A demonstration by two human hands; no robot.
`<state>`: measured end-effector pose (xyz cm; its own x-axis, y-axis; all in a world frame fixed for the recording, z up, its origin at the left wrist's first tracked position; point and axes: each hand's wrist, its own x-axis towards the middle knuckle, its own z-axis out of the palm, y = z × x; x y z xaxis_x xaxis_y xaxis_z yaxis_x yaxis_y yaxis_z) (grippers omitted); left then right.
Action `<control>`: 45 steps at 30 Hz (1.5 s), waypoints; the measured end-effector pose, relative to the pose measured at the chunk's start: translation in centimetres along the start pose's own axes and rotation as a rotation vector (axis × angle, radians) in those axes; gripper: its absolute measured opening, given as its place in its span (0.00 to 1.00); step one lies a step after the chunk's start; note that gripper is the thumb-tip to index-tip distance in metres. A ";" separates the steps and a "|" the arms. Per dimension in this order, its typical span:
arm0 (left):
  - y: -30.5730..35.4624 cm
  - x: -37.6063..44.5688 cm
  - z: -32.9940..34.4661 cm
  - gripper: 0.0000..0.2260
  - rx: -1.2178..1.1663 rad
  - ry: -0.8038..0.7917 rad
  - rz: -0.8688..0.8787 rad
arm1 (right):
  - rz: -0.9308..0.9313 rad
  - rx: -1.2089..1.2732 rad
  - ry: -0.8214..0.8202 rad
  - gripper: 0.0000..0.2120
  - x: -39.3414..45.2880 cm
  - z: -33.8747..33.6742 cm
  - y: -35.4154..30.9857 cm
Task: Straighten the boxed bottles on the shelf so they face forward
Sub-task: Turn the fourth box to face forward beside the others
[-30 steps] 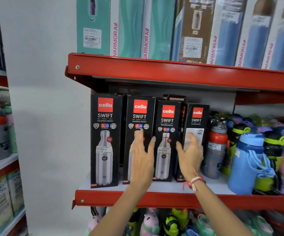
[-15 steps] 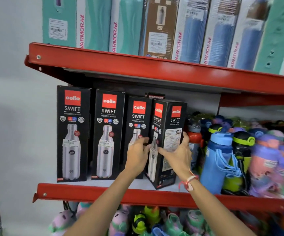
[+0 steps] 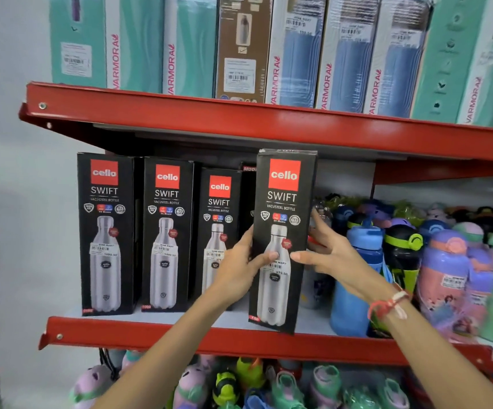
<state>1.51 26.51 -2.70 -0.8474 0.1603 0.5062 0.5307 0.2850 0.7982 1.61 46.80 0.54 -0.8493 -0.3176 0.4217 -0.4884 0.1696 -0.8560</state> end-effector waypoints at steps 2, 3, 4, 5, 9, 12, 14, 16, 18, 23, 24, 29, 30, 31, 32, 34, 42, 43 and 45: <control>-0.4 0.7 0.7 0.31 0.065 0.052 -0.029 | 0.045 0.011 -0.037 0.43 1.0 -0.3 1.0; -0.5 1.1 1.1 0.31 0.095 0.082 -0.047 | 0.063 0.004 -0.042 0.42 1.5 -0.5 1.5; -0.6 1.5 1.5 0.31 0.126 0.114 -0.064 | 0.073 -0.003 -0.040 0.41 2.1 -0.5 2.0; -0.8 2.0 2.1 0.31 0.160 0.144 -0.084 | 0.078 -0.014 -0.033 0.41 2.7 -0.6 2.5; -1.9 3.9 4.0 0.32 0.243 0.233 -0.206 | 0.074 -0.030 0.000 0.40 4.7 -0.2 4.2; -3.0 5.3 4.4 0.28 0.406 0.286 -0.228 | 0.070 -0.021 0.012 0.40 5.7 0.3 5.9; -3.7 5.9 4.2 0.27 0.518 0.287 -0.214 | 0.095 -0.001 0.029 0.40 6.1 0.7 7.0; -4.4 6.1 4.0 0.27 0.535 0.282 -0.197 | 0.097 0.000 0.037 0.39 6.6 1.0 8.0; -5.0 6.1 3.8 0.27 0.519 0.296 -0.195 | 0.080 -0.027 0.016 0.39 7.1 1.2 8.4; -5.9 5.7 3.3 0.29 0.498 0.276 -0.173 | 0.057 -0.061 0.023 0.39 7.2 1.7 8.4; -5.8 5.3 3.2 0.29 0.509 0.256 -0.163 | 0.036 -0.080 0.058 0.39 6.9 2.0 8.3; -5.2 1.9 -0.1 0.21 0.402 0.282 0.013 | -0.168 -0.780 0.612 0.40 5.0 7.1 6.1; -5.5 0.9 -1.5 0.17 0.392 0.310 0.055 | -0.240 -0.890 0.703 0.37 4.5 9.0 5.5; -5.9 -0.1 -3.0 0.15 0.399 0.337 0.092 | -0.315 -0.918 0.739 0.34 4.0 11.0 4.8; -6.5 -1.3 -4.7 0.13 0.410 0.373 0.122 | -0.369 -0.873 0.714 0.30 3.9 13.1 4.7; -7.8 -3.8 -8.3 0.11 0.408 0.480 0.166 | -0.399 -0.709 0.536 0.24 3.8 17.4 4.4; -13.6 -11.4 -20.1 0.20 0.432 0.626 -0.073 | 0.037 -0.578 0.048 0.29 5.0 33.5 4.8; -13.8 -11.8 -20.8 0.22 0.410 0.546 -0.137 | 0.091 -0.594 0.036 0.30 5.2 34.7 5.2; -14.1 -12.2 -22.1 0.26 0.439 0.398 -0.215 | 0.165 -0.581 0.017 0.33 5.7 36.3 5.4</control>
<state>4.71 -0.34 -12.89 -0.8184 -0.2836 0.4998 0.2215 0.6469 0.7297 1.36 12.05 -12.52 -0.9239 -0.2294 0.3063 -0.3754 0.6986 -0.6092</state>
